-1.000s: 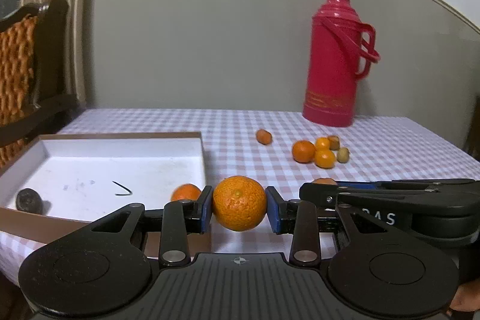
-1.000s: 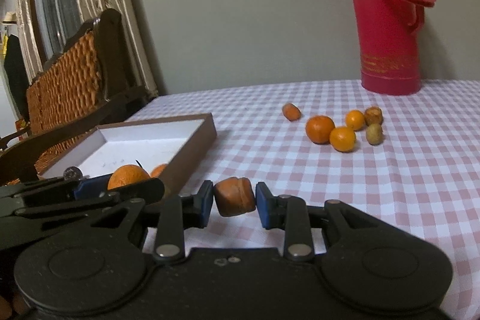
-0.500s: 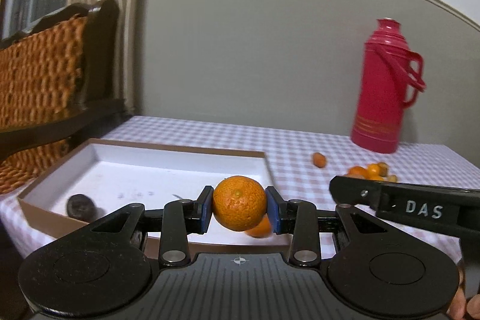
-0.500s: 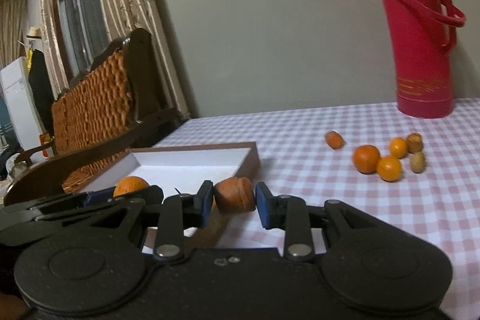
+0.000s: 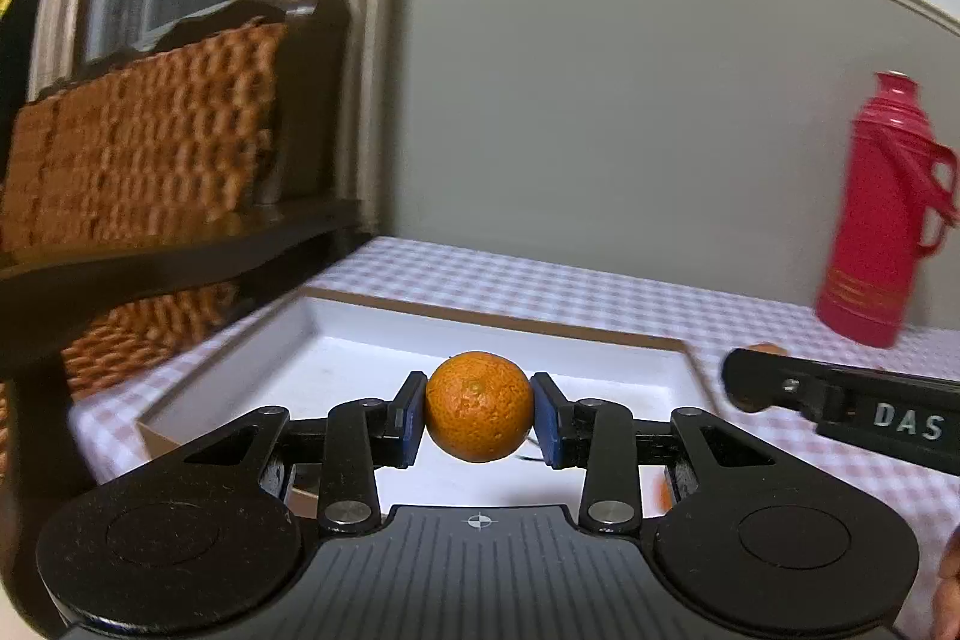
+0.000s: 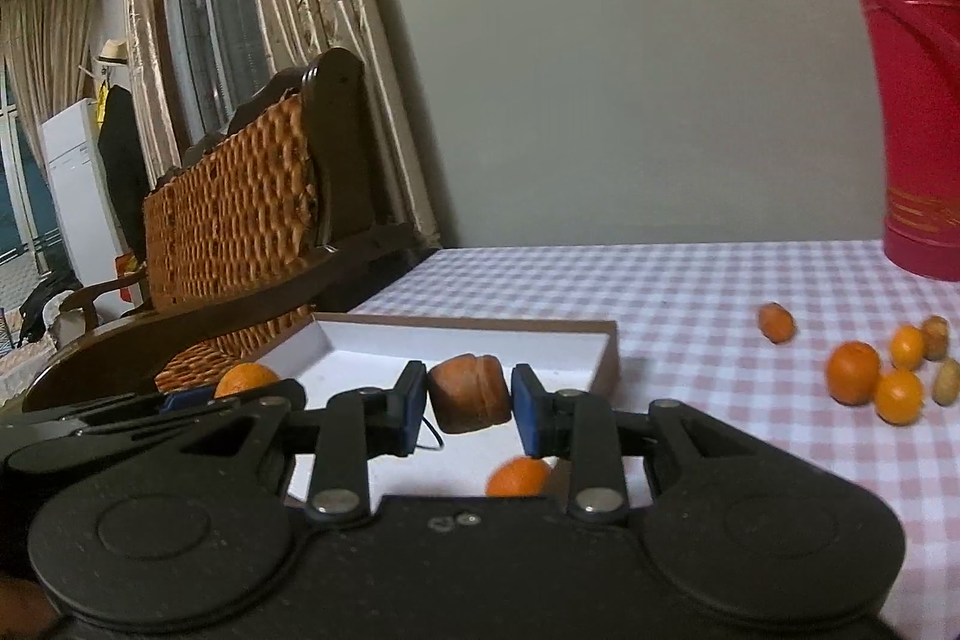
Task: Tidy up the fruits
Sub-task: 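Carry both fruits over the white box and open both tools to drop them, then withdraw both open tools from the box toward the fruit pile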
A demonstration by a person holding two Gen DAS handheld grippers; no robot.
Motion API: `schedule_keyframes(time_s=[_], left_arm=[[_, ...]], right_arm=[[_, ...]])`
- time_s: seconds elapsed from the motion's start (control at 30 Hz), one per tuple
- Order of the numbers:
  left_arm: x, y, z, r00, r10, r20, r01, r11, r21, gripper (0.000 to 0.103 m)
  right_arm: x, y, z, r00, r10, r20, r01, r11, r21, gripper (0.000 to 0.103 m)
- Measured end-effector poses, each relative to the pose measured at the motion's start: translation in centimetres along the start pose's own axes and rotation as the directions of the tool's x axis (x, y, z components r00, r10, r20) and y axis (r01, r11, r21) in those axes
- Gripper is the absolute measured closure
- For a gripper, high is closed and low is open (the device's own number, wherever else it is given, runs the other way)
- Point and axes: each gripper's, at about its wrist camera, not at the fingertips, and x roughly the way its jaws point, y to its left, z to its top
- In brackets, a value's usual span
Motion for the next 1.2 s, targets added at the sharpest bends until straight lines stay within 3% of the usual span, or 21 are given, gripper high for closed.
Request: schedule_keyframes(time_s=[0.37,0.77,0.87,0.9,0.93,0.97,1.03,1.07,1.17,1.2], left_arm=[[4.1,3.9,0.6,0.989,0.147,-0.021,-0.148,0.988,-0.047,0.066],[6.9,4.2,0.6,0.983,0.173,-0.069,-0.177,0.983,-0.056,0.066],[7.7,4.0,0.5,0.978,0.185,-0.098,-0.191,0.98,-0.056,0.065],[8.0,4.0,0.4,0.976,0.192,-0.108,-0.199,0.978,-0.058,0.065],[8.1,4.0,0.4,0.974,0.195,-0.117,-0.203,0.977,-0.063,0.062],[8.2,4.1,0.5,0.974,0.186,-0.133,-0.197,0.978,-0.075,0.04],[7.6,4.1,0.8,0.975,0.193,-0.111,-0.205,0.973,-0.11,0.005],[7.0,3.9,1.0,0.975,0.209,-0.069,-0.216,0.97,-0.109,0.0],[5.7,2.8,1.5,0.977,0.211,-0.004,-0.211,0.976,-0.059,0.0],[5.5,2.6,1.5,0.978,0.207,0.003,-0.207,0.977,-0.054,0.0]], right_arm=[[4.4,0.6,0.4,1.0,0.002,-0.019,-0.003,1.0,-0.014,0.081],[7.9,-0.4,0.9,0.998,-0.024,-0.06,0.023,1.0,-0.016,0.08],[8.9,-0.4,0.7,0.995,-0.036,-0.088,0.033,0.999,-0.035,0.073],[8.9,-0.5,0.7,0.995,-0.048,-0.088,0.045,0.998,-0.035,0.056],[8.7,-0.6,0.6,0.996,-0.051,-0.072,0.049,0.998,-0.028,0.046],[8.5,-0.6,0.7,0.998,-0.053,-0.047,0.052,0.998,-0.021,0.032],[7.3,-0.6,1.1,0.998,-0.057,0.007,0.057,0.998,-0.015,0.029],[6.7,-0.9,1.3,0.998,-0.051,0.029,0.051,0.999,-0.007,0.025],[4.9,-1.3,1.8,0.994,-0.043,0.099,0.042,0.999,0.013,0.006],[4.5,-1.4,1.9,0.992,-0.045,0.114,0.044,0.999,0.008,0.006]])
